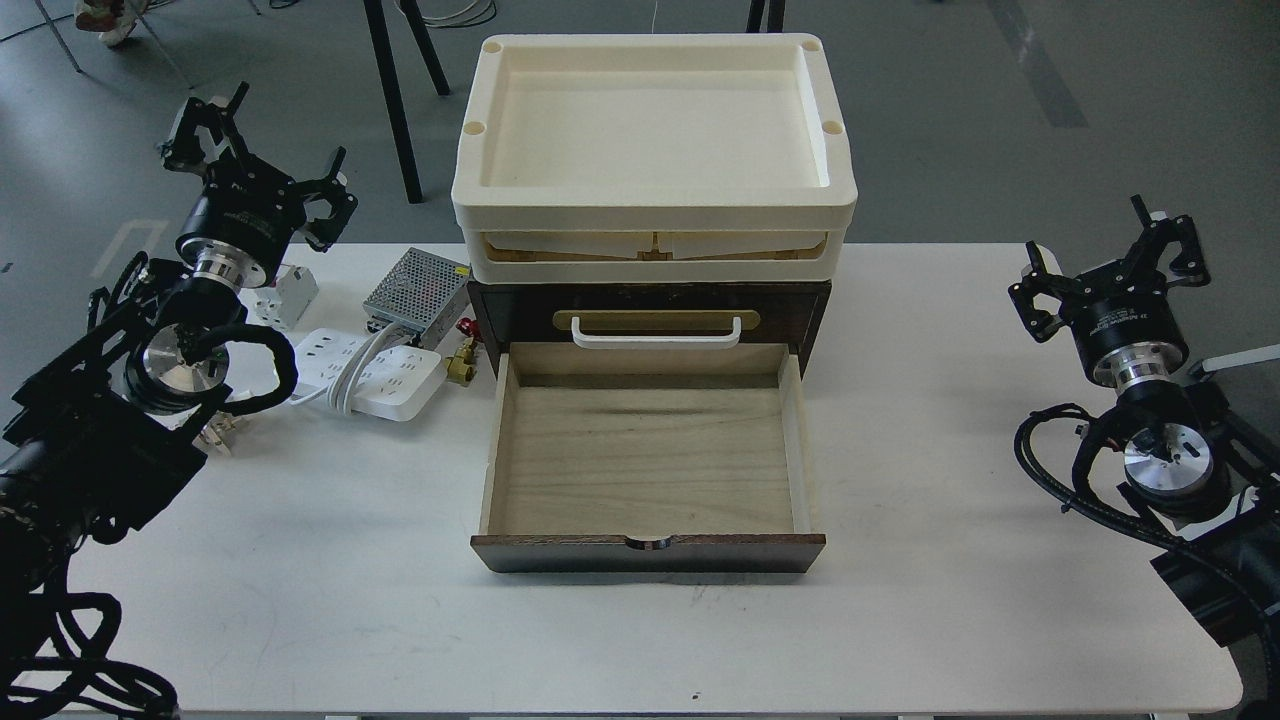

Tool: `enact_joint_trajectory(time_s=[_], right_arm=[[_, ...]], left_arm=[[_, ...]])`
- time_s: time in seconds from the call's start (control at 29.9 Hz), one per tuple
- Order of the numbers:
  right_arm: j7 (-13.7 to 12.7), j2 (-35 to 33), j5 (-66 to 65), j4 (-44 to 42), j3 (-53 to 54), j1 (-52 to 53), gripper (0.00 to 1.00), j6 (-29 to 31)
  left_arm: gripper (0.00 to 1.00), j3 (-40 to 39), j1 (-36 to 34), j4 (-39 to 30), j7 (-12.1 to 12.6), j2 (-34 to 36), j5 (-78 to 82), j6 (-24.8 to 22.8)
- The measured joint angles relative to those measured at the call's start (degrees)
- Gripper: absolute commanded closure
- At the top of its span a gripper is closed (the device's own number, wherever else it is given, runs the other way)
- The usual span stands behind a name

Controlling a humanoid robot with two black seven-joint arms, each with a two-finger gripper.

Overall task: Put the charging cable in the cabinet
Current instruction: 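Move the left gripper toward the white power strip beside the cabinet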

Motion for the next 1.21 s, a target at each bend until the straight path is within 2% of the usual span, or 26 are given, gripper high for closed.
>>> enact_joint_trajectory(time_s=[0.44,0.6,0.7,0.84,0.94,1.04,1.21], right_arm=[[0.42,0.44,-0.09,-1.55,-0.55,0.11,0.0,0.11],[3.13,0.5,-0.01,-0.74,-0.08,-0.07,0.0,0.24],[3.76,0.5,0.0,-0.64,-0.09,-0.12,0.0,0.26],[3.77,0.49,0.0,-0.61,-0.43,-0.21,0.0,0.26],[3.74,0.45,-0.02,-0.61,-0.56,-0.26,0.0,0.26],[3.8,0.43,-0.07,-0.62,-0.62,-0.26,0.0,0.26],[3.87,0.43,-0.08,-0.62,-0.73,-0.26,0.0,0.22]], left_arm=[[0.0,0.09,0.79,-0.41,0.19,1.49,-0.16,-0.5],[0.0,0.83,0.53,-2.01,0.1,6.06,0.94,-0.71],[0.0,0.84,0.17,-6.55,0.07,11.44,4.33,-1.52],[0.0,0.82,-0.24,-18.32,0.05,19.37,16.14,-1.77],[0.01,0.76,-0.34,-26.86,0.05,23.95,30.74,-0.28],[0.01,0.74,-0.38,-31.42,0.05,25.96,48.35,1.65],[0.01,0.74,0.08,-33.89,0.05,27.02,78.05,5.72]])
